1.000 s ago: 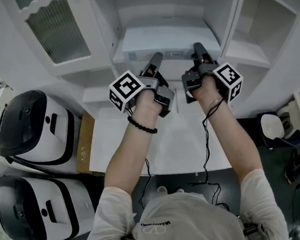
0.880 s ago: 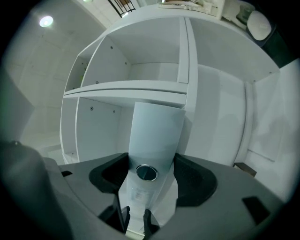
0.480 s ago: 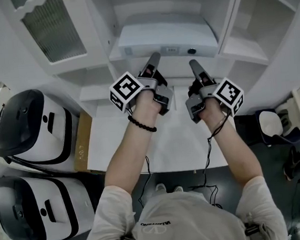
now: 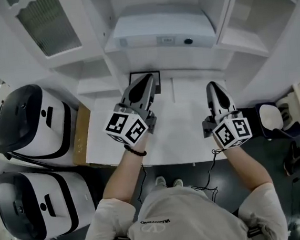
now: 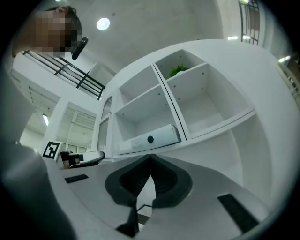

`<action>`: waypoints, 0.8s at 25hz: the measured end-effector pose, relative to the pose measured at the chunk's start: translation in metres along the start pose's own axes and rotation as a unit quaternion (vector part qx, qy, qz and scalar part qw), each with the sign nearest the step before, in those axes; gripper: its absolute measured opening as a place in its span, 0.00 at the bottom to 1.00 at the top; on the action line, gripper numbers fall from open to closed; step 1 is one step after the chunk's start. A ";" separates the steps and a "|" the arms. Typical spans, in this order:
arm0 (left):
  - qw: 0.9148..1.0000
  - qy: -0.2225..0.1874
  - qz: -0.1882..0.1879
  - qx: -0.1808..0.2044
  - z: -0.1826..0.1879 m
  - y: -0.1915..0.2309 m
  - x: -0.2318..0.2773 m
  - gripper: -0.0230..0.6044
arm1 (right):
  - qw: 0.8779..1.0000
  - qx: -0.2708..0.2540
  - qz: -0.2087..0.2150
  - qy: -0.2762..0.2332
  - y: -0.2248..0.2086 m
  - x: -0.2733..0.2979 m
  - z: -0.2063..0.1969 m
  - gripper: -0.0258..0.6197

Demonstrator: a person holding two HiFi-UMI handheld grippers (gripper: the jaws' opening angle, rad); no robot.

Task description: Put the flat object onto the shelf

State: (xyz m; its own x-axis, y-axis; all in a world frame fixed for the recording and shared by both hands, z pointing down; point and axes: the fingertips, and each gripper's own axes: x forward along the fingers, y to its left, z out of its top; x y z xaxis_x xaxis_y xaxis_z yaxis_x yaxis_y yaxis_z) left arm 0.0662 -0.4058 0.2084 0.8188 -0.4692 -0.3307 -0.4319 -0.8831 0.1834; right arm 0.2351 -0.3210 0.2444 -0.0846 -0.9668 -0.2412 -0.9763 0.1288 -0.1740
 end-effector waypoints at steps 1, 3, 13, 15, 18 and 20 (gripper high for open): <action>0.999 0.004 0.005 0.045 0.001 -0.006 -0.011 0.04 | 1.000 -0.009 -0.002 0.000 0.000 -0.008 0.002 0.05; 0.992 0.009 0.019 0.122 0.004 -0.016 -0.032 0.04 | 1.000 -0.025 -0.004 0.002 0.001 -0.023 0.005 0.05; 0.966 0.025 0.131 0.221 0.010 -0.032 -0.105 0.04 | 0.999 -0.044 0.005 0.007 0.024 -0.064 0.011 0.05; 0.964 0.035 0.142 0.221 0.002 -0.027 -0.115 0.04 | 0.999 -0.048 0.009 0.006 0.029 -0.068 0.011 0.05; 0.965 0.050 0.151 0.210 -0.009 -0.022 -0.125 0.04 | 0.999 -0.045 0.009 0.009 0.032 -0.071 0.009 0.05; 0.964 0.055 0.156 0.207 -0.012 -0.020 -0.129 0.04 | 0.999 -0.043 0.009 0.009 0.033 -0.073 0.008 0.05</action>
State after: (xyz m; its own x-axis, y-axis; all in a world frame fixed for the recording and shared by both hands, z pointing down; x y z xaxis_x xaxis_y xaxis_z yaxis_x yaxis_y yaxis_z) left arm -0.0265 -0.3269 0.2583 0.6494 -0.7293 -0.2156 -0.7595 -0.6364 -0.1349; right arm 0.2110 -0.2446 0.2485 -0.1045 -0.9686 -0.2255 -0.9881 0.1269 -0.0871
